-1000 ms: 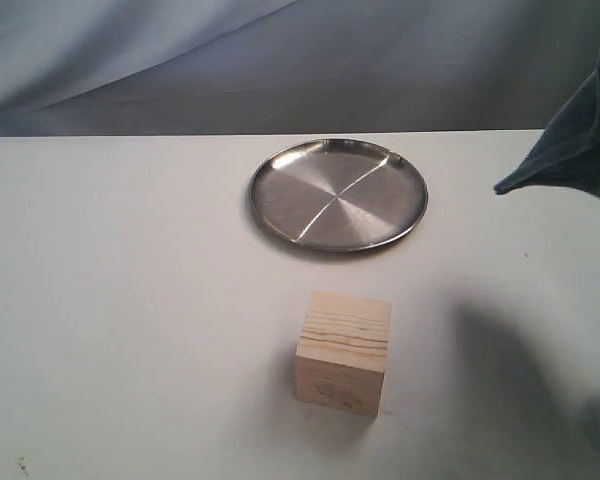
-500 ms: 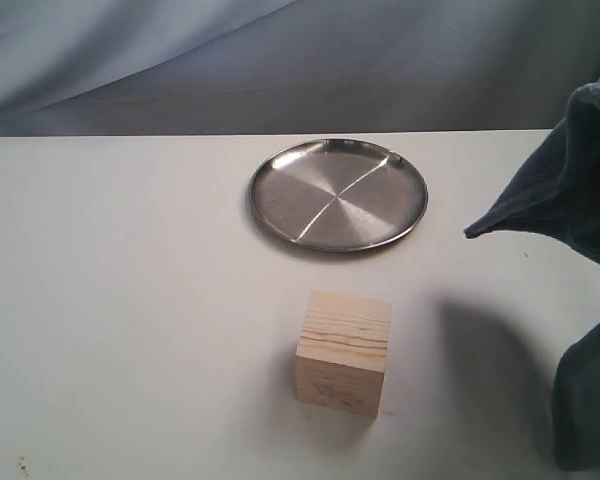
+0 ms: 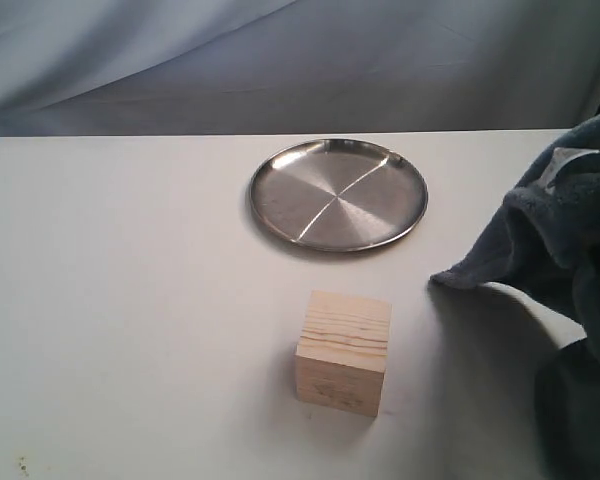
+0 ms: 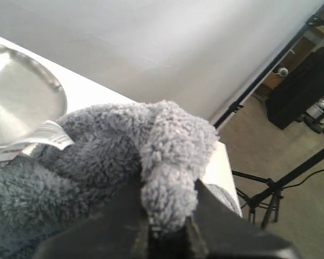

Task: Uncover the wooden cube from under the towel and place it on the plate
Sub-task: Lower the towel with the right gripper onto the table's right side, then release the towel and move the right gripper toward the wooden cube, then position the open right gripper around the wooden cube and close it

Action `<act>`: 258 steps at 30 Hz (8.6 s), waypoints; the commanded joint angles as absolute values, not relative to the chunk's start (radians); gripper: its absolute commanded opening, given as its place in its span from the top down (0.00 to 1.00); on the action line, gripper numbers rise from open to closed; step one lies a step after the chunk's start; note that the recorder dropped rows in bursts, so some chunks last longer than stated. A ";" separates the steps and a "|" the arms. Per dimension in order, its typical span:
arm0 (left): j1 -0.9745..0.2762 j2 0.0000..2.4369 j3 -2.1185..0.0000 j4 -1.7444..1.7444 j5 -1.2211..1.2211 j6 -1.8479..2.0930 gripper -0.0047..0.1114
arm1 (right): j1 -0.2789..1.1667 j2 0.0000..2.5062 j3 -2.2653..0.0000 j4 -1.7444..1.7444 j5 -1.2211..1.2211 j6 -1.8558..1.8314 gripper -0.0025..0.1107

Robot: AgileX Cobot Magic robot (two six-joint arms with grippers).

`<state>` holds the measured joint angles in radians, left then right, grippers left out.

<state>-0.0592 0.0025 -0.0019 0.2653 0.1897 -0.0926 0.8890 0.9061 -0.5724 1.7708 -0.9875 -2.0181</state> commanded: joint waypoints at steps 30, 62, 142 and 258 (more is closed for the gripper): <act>-0.058 0.000 0.000 0.256 0.187 -0.095 0.96 | 0.886 1.303 -0.433 1.739 -0.964 -1.601 0.59; -0.058 0.000 0.000 0.256 0.187 -0.095 0.96 | 0.886 0.894 -0.433 1.514 -0.738 -1.427 0.30; -0.058 0.000 0.000 0.256 0.187 -0.095 0.96 | 0.886 1.419 -0.316 0.233 -0.644 -0.262 0.32; -0.058 0.000 0.000 0.256 0.187 -0.095 0.96 | 0.559 1.718 -0.968 0.393 0.537 -1.024 0.05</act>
